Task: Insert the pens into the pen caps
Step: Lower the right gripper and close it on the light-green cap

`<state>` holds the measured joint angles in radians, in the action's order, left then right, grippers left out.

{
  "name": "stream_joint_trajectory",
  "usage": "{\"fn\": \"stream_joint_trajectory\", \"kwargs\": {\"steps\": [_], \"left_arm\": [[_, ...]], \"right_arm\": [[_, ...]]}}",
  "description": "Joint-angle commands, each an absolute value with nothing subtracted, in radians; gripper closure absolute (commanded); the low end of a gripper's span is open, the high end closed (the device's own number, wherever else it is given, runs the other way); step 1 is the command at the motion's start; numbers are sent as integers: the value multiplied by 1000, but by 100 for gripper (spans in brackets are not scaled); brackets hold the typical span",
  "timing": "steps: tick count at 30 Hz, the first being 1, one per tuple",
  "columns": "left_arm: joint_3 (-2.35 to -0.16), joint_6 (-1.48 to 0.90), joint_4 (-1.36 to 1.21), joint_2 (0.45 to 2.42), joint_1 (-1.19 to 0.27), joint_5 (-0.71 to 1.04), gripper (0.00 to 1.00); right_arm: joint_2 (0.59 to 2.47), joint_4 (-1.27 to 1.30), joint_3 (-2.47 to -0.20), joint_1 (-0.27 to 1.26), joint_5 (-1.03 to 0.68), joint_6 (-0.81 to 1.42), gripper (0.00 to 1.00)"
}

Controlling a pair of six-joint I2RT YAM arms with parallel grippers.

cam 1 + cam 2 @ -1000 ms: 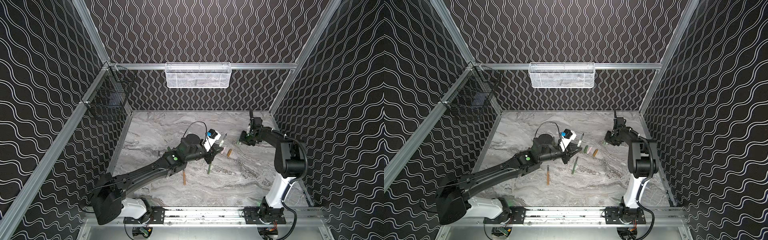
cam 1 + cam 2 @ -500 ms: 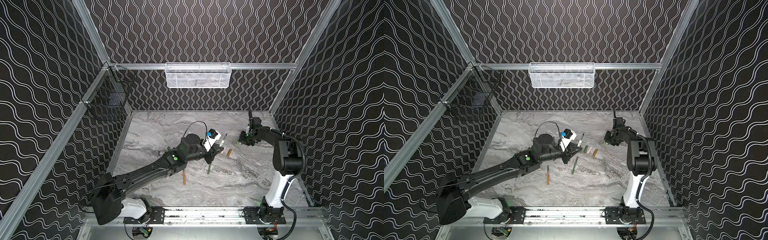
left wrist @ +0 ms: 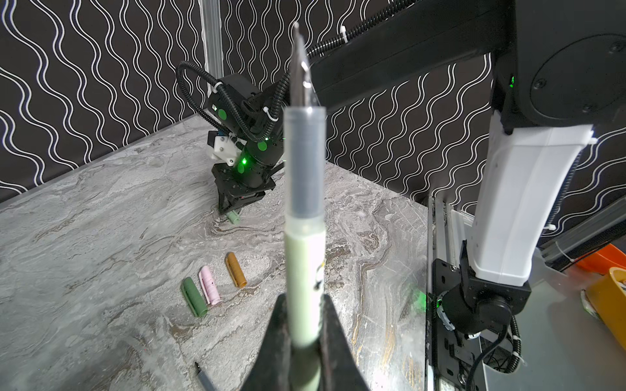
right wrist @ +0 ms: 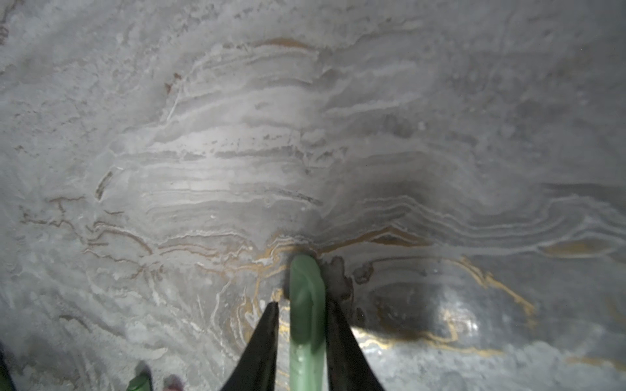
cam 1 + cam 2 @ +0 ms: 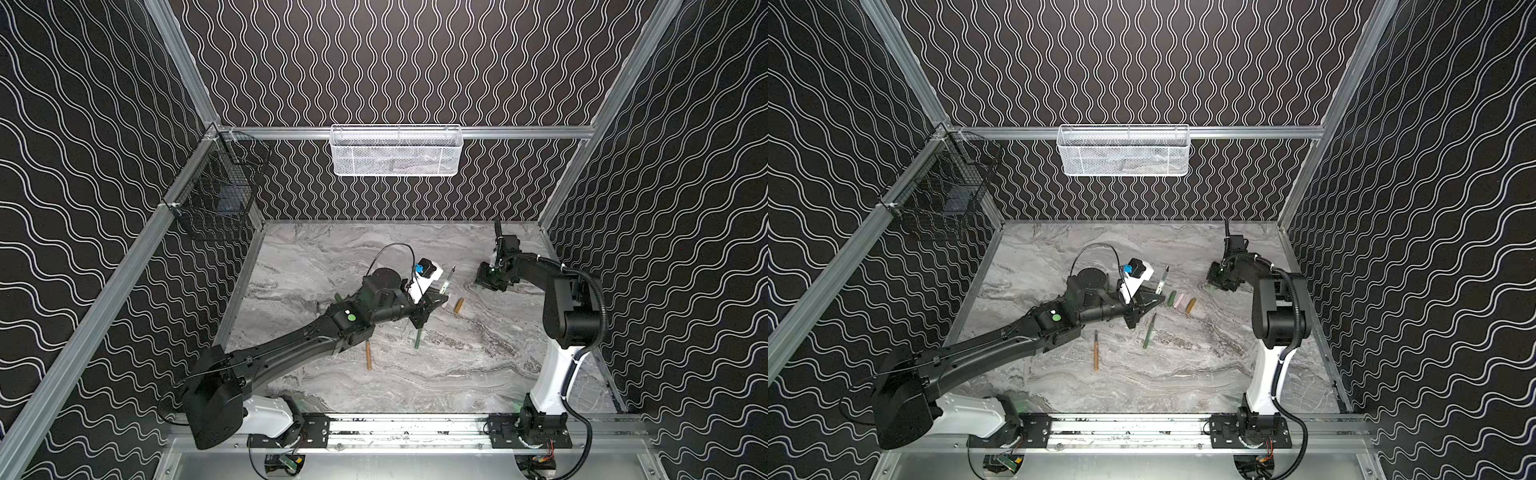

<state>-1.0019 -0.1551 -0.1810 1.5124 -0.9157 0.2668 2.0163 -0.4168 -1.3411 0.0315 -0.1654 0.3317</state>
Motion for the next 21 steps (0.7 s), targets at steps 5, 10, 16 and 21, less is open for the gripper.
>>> {"fn": "stream_joint_trajectory", "kwargs": {"steps": [5,10,16,21], "left_arm": [[-1012,-153,-198,1513,-916,266,100],[-1012,-155,-200,1511,-916,265,100],[-1013,-156,-198,1511,-916,265,100],[-1012,-155,-197,1508,-920,262,100]], "right_arm": [[2036,-449,-1354,52,-127,340,78],[2031,-459,-1367,69,-101,344,80],[2040,-476,-1385,77,-112,339,75],[2057,-484,-1393,78,-94,340,79]]}}
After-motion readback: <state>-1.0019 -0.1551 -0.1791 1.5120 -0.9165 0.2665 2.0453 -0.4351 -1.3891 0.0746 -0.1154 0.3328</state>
